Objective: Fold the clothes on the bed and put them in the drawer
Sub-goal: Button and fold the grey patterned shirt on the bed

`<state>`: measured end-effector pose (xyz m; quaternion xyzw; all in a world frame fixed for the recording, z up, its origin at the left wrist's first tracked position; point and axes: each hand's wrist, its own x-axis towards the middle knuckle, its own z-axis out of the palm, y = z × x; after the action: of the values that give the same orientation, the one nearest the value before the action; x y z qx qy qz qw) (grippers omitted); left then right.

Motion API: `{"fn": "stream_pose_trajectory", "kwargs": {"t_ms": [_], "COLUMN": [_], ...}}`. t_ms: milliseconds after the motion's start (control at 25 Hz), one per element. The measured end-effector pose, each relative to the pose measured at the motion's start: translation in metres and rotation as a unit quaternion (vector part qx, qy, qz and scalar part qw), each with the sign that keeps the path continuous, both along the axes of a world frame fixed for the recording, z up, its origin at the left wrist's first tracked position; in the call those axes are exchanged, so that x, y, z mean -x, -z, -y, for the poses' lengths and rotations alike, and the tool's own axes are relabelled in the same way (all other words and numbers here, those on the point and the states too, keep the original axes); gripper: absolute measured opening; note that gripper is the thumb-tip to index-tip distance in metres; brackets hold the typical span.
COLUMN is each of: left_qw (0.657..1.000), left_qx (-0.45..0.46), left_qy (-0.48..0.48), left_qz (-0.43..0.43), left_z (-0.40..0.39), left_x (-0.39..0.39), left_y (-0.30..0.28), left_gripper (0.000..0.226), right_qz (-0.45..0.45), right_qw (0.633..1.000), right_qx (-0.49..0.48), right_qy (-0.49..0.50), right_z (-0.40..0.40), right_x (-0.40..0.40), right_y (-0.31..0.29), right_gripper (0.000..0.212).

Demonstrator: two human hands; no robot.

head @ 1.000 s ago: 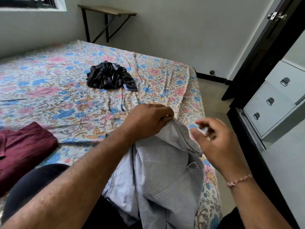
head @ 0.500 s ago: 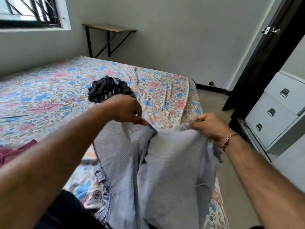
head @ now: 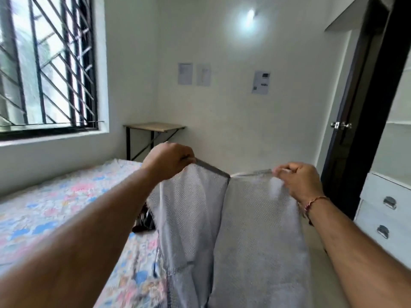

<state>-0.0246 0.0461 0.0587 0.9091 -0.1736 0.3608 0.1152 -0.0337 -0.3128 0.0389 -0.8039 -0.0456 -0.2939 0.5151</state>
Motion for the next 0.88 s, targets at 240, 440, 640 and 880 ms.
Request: {"fn": "stream_pose_trajectory", "kwargs": {"t_ms": [240, 440, 640, 880], "left_qw": [0.999, 0.961, 0.890, 0.877], "left_qx": [0.035, 0.162, 0.276, 0.288], "left_qy": [-0.008, 0.009, -0.033, -0.057], "left_qz": [0.025, -0.225, -0.361, -0.379], "left_z": [0.031, 0.055, 0.079, 0.082], "left_x": [0.089, 0.191, 0.250, 0.270], "left_y": [0.084, 0.251, 0.279, 0.285], "left_gripper": [0.014, 0.037, 0.034, 0.024], "right_qz": [0.033, -0.147, -0.197, -0.201], "right_qw": [0.987, 0.980, 0.965, 0.964], "right_qx": [0.155, 0.088, 0.138, 0.129], "right_qy": [-0.029, -0.096, -0.106, -0.117], "right_z": [0.009, -0.001, -0.011, -0.025], "right_x": [0.088, 0.187, 0.257, 0.267], "right_y": [0.074, 0.238, 0.295, 0.289], "right_gripper": [0.009, 0.028, 0.011, 0.014]}}
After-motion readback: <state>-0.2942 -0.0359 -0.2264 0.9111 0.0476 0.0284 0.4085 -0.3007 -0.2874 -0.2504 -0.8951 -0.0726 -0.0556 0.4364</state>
